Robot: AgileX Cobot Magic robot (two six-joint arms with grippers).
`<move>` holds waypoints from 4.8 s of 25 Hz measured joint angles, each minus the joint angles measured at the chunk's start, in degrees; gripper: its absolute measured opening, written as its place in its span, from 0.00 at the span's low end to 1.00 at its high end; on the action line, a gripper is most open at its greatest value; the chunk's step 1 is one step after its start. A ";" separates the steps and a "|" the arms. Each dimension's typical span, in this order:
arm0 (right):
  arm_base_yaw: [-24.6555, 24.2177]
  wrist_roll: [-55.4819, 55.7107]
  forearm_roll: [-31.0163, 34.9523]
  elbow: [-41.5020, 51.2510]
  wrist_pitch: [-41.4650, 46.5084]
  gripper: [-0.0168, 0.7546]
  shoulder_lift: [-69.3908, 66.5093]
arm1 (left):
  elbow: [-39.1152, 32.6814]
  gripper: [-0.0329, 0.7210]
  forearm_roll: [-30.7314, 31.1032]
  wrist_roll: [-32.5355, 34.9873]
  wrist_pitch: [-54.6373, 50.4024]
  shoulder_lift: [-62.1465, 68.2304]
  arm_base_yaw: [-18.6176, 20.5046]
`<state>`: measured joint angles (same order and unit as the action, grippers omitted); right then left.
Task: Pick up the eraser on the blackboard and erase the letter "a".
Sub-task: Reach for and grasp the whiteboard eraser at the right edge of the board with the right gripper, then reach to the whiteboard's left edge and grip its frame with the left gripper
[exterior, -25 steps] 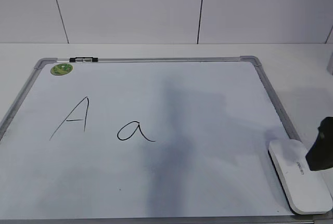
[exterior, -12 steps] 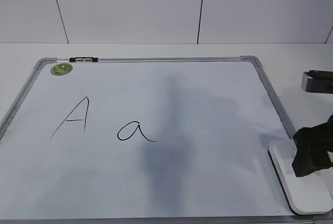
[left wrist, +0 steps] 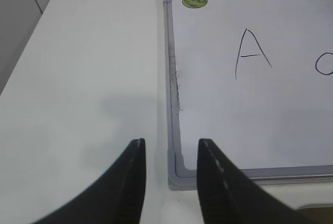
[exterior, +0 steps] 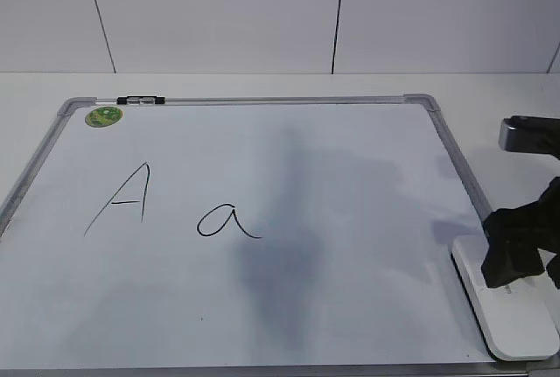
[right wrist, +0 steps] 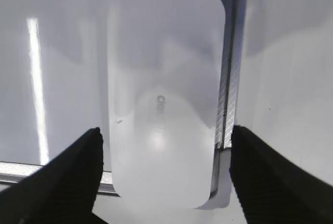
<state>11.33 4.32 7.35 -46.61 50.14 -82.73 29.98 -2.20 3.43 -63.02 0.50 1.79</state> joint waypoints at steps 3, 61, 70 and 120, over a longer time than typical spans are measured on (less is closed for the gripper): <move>0.00 0.00 0.63 0.00 -0.89 0.79 0.00 | 0.00 0.36 0.00 0.00 0.00 0.00 0.00; 0.00 -2.75 1.72 -0.41 -5.39 0.87 -7.05 | 0.00 0.40 0.00 -0.15 0.00 0.00 0.00; 0.00 -2.75 1.94 -0.41 -4.44 0.86 -7.05 | 0.00 0.36 0.00 -0.15 0.00 0.00 0.00; 0.00 -2.84 2.55 -0.45 -4.20 0.72 -3.17 | 0.00 0.36 0.00 -0.15 0.00 0.00 0.00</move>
<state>11.33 1.48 9.90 -47.06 45.94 -85.90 29.98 -2.20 3.28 -63.02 0.50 1.79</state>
